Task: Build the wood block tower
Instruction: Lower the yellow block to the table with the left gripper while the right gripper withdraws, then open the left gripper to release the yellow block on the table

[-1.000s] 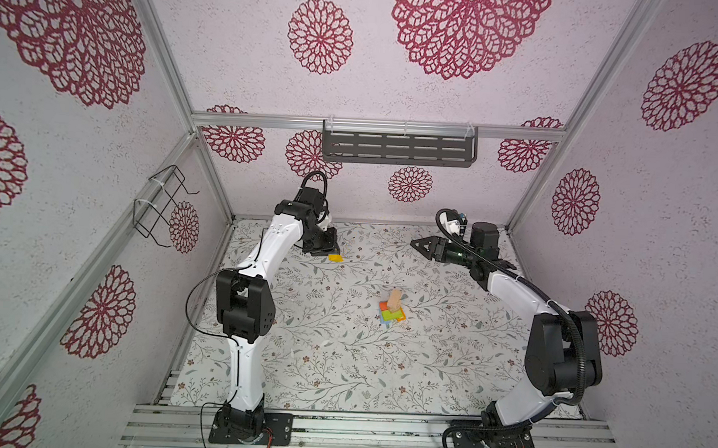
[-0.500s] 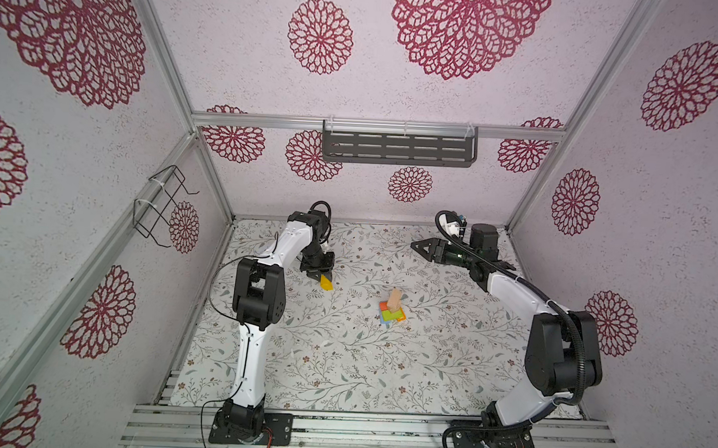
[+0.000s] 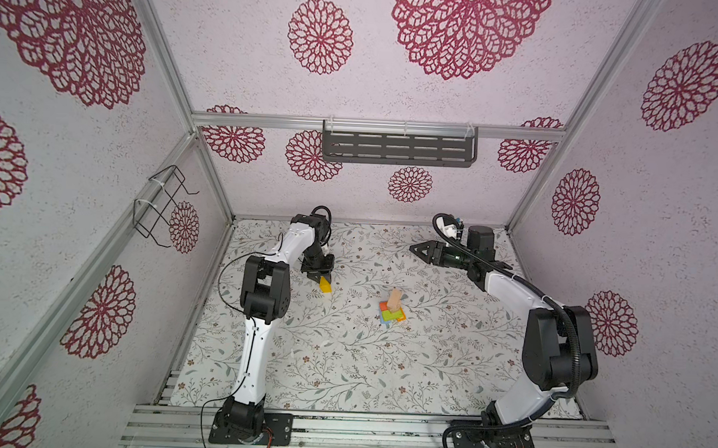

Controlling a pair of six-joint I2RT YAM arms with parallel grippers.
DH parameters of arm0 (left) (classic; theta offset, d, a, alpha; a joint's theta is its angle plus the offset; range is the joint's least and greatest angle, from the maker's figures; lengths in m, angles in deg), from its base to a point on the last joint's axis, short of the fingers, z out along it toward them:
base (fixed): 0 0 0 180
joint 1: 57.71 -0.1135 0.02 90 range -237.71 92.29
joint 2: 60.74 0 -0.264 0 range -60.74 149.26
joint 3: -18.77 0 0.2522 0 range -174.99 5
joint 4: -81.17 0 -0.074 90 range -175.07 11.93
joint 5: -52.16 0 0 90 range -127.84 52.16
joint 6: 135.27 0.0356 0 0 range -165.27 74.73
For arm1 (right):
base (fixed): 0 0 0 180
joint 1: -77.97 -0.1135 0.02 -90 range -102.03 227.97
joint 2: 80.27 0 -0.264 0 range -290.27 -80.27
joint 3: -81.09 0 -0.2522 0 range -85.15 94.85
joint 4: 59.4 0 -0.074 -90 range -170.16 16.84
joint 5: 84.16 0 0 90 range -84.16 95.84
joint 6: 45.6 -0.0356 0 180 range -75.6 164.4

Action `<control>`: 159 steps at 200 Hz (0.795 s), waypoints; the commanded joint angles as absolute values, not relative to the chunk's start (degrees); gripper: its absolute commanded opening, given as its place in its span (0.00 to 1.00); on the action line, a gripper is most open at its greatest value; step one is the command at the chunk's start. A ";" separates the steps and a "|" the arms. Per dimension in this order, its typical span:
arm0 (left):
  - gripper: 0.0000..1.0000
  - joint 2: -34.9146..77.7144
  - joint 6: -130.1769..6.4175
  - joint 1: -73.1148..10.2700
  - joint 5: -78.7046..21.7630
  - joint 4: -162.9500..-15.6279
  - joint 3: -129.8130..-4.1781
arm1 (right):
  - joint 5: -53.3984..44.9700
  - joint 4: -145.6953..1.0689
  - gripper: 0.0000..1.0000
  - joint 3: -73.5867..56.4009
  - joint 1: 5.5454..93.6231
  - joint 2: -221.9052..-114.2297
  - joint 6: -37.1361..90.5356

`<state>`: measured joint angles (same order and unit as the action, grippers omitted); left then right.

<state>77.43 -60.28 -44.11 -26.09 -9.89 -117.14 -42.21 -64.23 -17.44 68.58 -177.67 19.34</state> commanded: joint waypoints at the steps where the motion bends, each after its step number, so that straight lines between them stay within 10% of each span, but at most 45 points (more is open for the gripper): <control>1: 0.17 79.94 -59.26 -44.62 -28.71 -10.36 -118.60 | -42.02 -62.97 0.60 -15.91 68.34 -176.48 21.28; 159: 0.66 79.13 -60.25 -44.46 -33.75 -9.58 -121.28 | -38.91 -63.61 0.63 -17.73 68.12 -172.12 23.04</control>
